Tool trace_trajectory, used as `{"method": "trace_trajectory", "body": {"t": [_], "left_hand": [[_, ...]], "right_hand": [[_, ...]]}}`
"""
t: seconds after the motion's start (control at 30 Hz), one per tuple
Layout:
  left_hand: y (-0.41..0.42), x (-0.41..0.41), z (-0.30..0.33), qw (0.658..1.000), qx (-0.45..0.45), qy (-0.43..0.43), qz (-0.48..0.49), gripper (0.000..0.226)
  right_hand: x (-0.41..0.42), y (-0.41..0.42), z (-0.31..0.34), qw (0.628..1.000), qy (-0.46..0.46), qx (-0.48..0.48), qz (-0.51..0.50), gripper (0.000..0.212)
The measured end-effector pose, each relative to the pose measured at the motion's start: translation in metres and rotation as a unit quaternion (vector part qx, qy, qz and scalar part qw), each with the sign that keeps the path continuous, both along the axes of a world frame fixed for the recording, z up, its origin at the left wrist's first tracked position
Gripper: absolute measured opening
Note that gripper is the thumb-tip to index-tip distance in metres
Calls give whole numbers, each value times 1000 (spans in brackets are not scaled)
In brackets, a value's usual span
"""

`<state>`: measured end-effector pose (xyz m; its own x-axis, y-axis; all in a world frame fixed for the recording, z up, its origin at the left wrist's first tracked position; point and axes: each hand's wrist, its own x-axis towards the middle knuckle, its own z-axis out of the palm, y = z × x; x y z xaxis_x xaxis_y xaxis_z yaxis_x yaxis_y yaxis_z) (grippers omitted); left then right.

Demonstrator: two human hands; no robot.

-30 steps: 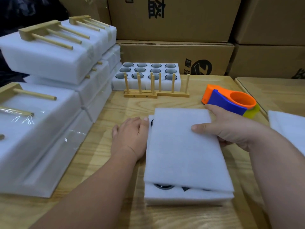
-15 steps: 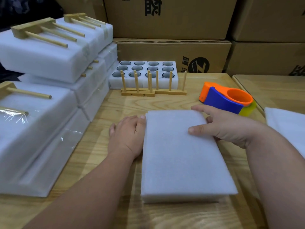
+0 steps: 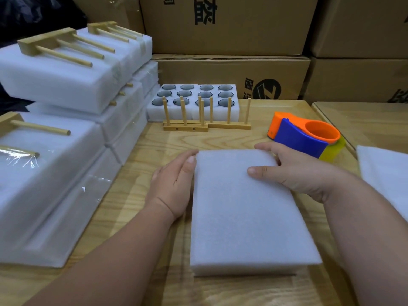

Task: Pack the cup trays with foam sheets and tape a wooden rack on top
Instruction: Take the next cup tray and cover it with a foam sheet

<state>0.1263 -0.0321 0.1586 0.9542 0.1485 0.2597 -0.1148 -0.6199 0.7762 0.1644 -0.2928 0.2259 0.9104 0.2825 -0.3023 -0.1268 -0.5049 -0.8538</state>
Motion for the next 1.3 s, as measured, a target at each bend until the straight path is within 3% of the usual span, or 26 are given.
{"method": "trace_trajectory", "body": {"t": [0.1, 0.23, 0.73, 0.83, 0.93, 1.2, 1.3], "left_hand": [[1, -1, -1, 1000, -10, 12, -24, 70], [3, 0, -1, 998, -23, 40, -48, 68], [0, -6, 5, 997, -27, 59, -47, 78], [-4, -9, 9, 997, -37, 52, -42, 54], [-4, -9, 10, 997, -44, 56, -25, 45], [2, 3, 0, 989, -124, 75, -16, 61], [8, 18, -1, 991, -97, 84, 47, 43]], "right_hand": [[-4, 13, -10, 997, -66, -13, -31, 64], [-8, 22, -16, 992, -47, 89, -80, 44], [-6, 23, -18, 987, -53, 121, -87, 43], [-3, 25, -27, 957, -52, 242, -148, 30], [-1, 29, -35, 878, 12, 423, -224, 32], [5, 33, -36, 863, 16, 441, -244, 30], [10, 30, -35, 870, 11, 429, -244, 33]]}}
